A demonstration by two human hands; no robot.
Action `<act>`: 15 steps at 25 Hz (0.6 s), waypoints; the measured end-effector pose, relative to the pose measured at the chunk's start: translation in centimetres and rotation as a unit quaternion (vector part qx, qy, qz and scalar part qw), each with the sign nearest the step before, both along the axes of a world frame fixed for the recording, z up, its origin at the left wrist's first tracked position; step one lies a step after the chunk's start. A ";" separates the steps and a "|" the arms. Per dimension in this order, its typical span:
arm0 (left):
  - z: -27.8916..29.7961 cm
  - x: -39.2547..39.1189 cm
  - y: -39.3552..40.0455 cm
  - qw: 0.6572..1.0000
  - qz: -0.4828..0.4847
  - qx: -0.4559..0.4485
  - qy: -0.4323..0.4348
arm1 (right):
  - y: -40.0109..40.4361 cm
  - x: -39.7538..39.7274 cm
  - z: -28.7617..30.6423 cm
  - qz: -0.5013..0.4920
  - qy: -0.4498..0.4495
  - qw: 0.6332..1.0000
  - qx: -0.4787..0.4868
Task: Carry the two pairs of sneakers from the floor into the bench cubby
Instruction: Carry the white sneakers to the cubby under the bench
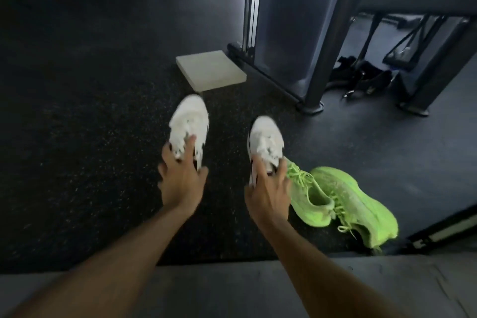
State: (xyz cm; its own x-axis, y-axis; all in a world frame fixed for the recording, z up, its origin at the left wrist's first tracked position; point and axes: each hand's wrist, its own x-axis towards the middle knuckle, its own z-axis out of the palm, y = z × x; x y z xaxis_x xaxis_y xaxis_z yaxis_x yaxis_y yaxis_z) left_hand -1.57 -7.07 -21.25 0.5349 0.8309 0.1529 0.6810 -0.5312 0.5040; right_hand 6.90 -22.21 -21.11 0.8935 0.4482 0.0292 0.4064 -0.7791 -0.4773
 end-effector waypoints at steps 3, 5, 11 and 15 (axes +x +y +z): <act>12.8 -0.3 -0.7 1.000 -0.001 0.016 -0.024 | -0.2 -1.0 11.9 0.000 -0.027 0.999 0.028; 22.3 -0.2 -1.8 0.999 -0.005 0.020 -0.031 | -0.1 -1.4 21.1 -0.008 -0.042 0.998 0.039; 48.4 -3.1 -8.9 0.998 -0.065 0.001 0.012 | -4.4 -5.2 48.0 -0.013 -0.040 0.999 0.009; 61.5 -5.8 -13.9 0.994 -0.088 -0.048 0.054 | -9.7 -9.8 60.9 -0.036 0.006 0.999 -0.022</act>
